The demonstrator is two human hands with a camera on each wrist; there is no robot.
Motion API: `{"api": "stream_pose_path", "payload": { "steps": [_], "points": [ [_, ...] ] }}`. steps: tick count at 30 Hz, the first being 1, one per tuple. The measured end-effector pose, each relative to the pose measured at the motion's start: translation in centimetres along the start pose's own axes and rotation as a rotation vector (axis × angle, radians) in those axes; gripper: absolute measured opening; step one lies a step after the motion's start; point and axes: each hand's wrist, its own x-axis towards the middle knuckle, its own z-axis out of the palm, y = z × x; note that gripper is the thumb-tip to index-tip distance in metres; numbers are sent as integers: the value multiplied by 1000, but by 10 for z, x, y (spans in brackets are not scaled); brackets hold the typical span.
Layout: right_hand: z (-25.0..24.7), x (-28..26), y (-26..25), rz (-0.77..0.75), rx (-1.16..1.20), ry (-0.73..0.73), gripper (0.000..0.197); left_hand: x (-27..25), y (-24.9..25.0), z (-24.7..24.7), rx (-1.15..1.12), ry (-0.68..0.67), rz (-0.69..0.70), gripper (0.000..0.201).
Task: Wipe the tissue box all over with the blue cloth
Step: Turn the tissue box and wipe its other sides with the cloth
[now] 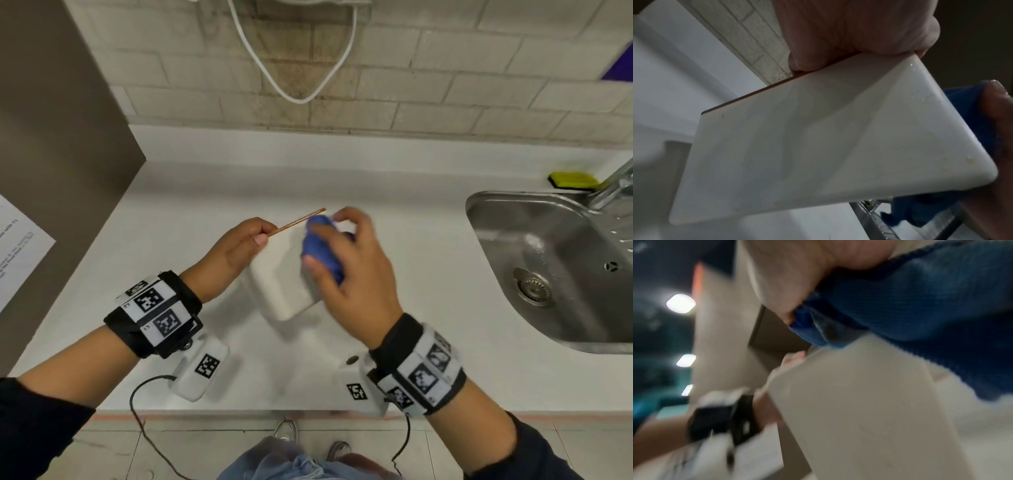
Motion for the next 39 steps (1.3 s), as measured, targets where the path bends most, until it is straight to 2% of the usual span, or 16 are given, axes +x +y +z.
{"api": "stream_pose_path", "payload": {
  "steps": [3, 5, 7, 11, 13, 15, 18, 20, 21, 24, 27, 29, 31, 33, 36, 39],
  "points": [
    [22, -8, 3, -273, -310, -123, 30, 1, -1, -3, -9, 16, -14, 31],
    [23, -10, 21, -296, -309, -102, 31, 2, 1, -2, 91, -15, 5, 32],
    [16, -13, 45, -156, -213, -35, 32, 3, 2, 0, 224, -77, 17, 29],
    [-8, -18, 81, 416, 140, 145, 25, -13, -3, -2, 465, -309, 76, 37],
    [-21, -19, 88, 525, 238, 195, 17, -27, -10, -6, 602, -420, 87, 50],
    [-26, -25, 98, 643, 346, 191, 28, -41, -22, -14, 732, -537, 96, 59],
    [-23, -35, 111, 836, 693, 123, 47, -61, -44, -36, 963, -640, 200, 60],
    [-20, -37, 111, 863, 876, 90, 51, -69, -53, -57, 1082, -603, 246, 56],
    [-20, -36, 109, 868, 968, 74, 52, -72, -52, -67, 1131, -569, 196, 54],
    [-18, -33, 109, 876, 1160, 7, 67, -79, -42, -79, 1176, -392, -206, 62],
    [-15, -29, 109, 839, 1090, -76, 74, -90, -38, -57, 850, -144, -570, 77],
    [-14, -28, 105, 823, 1034, -75, 92, -99, -46, -32, 637, 50, -581, 88],
    [-12, -25, 99, 821, 1005, -36, 112, -101, -54, -14, 540, 256, -451, 87],
    [-9, -25, 95, 824, 1002, -7, 99, -99, -58, -8, 481, 361, -353, 78],
    [-6, -23, 88, 843, 1033, 14, 48, -95, -60, -25, 464, 210, -311, 67],
    [-6, -21, 83, 830, 1069, 3, 45, -87, -63, -62, 636, -134, -407, 64]
  ]
}}
